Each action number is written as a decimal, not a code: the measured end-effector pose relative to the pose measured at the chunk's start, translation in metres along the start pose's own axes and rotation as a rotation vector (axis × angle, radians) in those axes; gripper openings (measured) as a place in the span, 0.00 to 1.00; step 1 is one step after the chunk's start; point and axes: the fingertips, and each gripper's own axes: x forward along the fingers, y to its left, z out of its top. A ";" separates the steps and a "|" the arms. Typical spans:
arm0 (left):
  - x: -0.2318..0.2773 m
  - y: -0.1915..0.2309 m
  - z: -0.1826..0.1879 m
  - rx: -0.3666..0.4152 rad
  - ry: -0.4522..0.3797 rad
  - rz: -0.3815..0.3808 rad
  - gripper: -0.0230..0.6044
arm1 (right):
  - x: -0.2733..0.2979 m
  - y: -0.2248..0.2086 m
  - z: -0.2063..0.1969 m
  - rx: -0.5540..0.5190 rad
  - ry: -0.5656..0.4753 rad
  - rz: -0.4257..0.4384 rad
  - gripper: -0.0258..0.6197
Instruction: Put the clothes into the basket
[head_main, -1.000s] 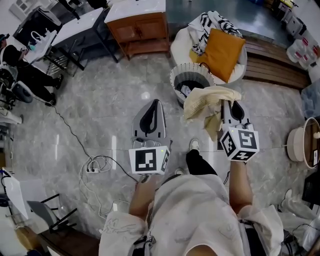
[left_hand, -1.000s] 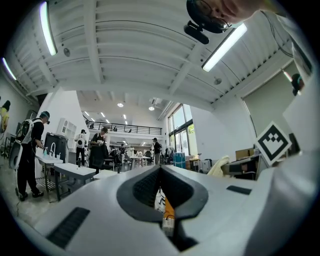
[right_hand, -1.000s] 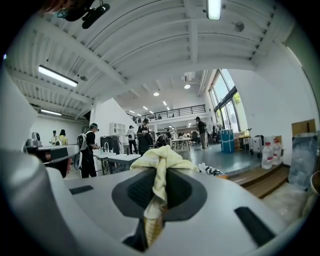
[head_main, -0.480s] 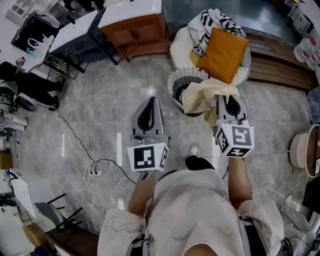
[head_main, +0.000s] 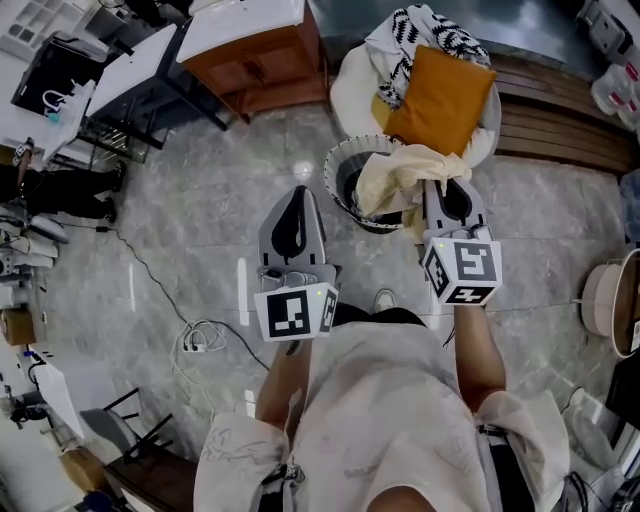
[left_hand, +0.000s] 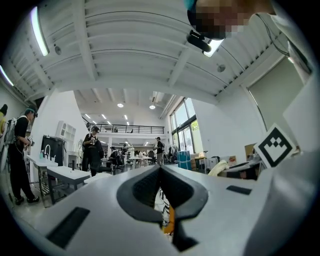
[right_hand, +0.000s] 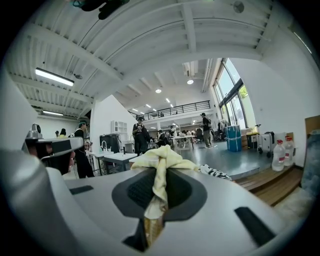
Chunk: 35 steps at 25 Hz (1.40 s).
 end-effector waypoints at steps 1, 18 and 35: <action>0.006 0.000 -0.001 0.000 0.003 -0.003 0.04 | 0.005 -0.002 0.000 0.001 0.002 -0.002 0.06; 0.130 0.055 -0.031 -0.037 -0.057 -0.174 0.04 | 0.114 0.005 -0.012 -0.018 0.054 -0.046 0.06; 0.236 0.111 -0.108 -0.061 0.043 -0.269 0.04 | 0.227 -0.034 -0.139 0.075 0.370 -0.217 0.06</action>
